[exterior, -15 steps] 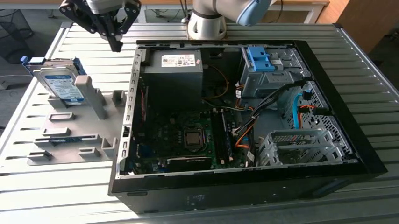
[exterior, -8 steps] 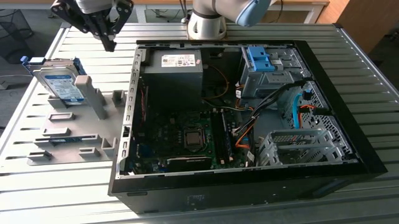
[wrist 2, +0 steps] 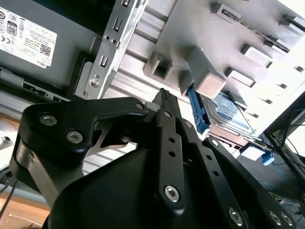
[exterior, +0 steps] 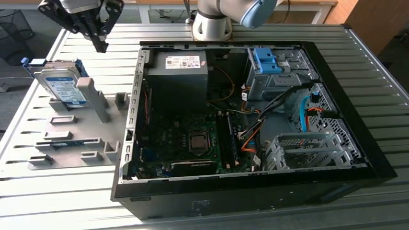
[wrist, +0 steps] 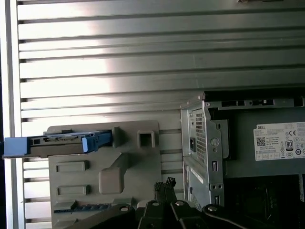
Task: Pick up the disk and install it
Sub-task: 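Reach for the disk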
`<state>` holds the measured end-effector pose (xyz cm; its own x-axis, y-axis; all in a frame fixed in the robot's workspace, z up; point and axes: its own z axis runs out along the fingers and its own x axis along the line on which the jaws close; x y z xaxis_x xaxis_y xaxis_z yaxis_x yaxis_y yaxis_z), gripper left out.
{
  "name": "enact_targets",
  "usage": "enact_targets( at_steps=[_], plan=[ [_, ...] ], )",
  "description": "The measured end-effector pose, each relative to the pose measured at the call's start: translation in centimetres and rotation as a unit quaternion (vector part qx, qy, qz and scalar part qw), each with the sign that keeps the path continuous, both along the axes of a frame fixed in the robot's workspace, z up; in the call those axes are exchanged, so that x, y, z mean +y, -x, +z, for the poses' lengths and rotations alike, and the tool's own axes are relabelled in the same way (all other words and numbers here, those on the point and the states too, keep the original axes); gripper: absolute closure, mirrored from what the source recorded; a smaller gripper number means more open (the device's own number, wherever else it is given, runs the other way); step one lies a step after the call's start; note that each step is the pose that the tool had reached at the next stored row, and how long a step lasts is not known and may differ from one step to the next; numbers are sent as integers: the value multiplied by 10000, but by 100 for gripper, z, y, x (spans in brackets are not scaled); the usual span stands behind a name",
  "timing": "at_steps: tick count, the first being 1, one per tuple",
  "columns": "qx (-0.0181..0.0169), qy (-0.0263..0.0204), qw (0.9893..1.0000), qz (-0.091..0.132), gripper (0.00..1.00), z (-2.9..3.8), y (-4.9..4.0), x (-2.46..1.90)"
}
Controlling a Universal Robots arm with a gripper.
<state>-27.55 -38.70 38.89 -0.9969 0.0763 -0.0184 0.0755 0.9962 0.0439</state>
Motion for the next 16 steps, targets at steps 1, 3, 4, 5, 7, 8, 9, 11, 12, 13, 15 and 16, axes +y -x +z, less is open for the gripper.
enact_targets(
  at_steps=[1,3,4,5,7,8,9,11,12,13,15,16],
  plan=[
    [0,0,10000,0,89,-1,26,2],
    [0,0,10000,0,89,-2,74,5],
    [0,0,10000,1,89,-3,100,7],
    [0,0,10000,1,89,-4,127,8],
    [0,0,10000,1,89,-6,184,11],
    [0,0,10000,0,89,-8,218,13],
    [0,0,10000,0,89,-10,261,18],
    [0,0,10000,1,89,-13,345,27],
    [0,0,10000,1,89,-15,386,32],
    [0,0,10000,0,89,-16,426,38],
    [0,0,10000,0,89,-19,502,48],
    [0,0,10000,0,89,-21,542,52]
  ],
)
